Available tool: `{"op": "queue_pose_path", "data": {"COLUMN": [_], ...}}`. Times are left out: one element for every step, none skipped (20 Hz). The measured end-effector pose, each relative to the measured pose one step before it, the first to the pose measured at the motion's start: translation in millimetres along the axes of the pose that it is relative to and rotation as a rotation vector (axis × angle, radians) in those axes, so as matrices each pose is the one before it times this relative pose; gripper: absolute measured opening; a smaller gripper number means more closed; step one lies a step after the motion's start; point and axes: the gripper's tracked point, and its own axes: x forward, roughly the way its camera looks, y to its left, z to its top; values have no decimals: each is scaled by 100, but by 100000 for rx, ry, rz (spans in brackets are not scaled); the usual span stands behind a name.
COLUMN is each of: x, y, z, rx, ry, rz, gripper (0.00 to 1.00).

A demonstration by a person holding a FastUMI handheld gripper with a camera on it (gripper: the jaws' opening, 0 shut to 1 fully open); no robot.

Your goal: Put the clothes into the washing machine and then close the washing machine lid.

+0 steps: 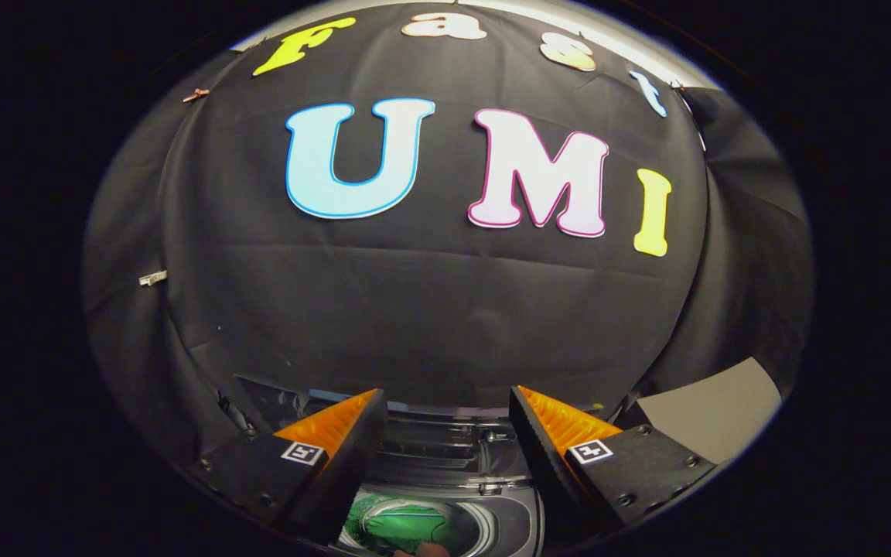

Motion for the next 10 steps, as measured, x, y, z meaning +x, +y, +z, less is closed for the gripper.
{"op": "queue_pose_path", "data": {"x": [767, 823, 831, 602, 485, 729, 729, 418, 232, 265], "y": [492, 564, 663, 380, 474, 377, 398, 125, 63, 11], "z": [-69, -83, -48, -14, -18, -6, -146, -419, 142, -348], "rx": [623, 533, 267, -103, -337, -309, -385, 254, 2070, 2550], "ry": [825, 577, 545, 571, 376, 411, 755, 1393, -1107, -374], "rz": [703, 1134, 1315, 847, 666, 400, 85, 244, 552, 700], "gripper": [98, 99, 99, 99, 99, 99, 99, 99, 99, 99]}}
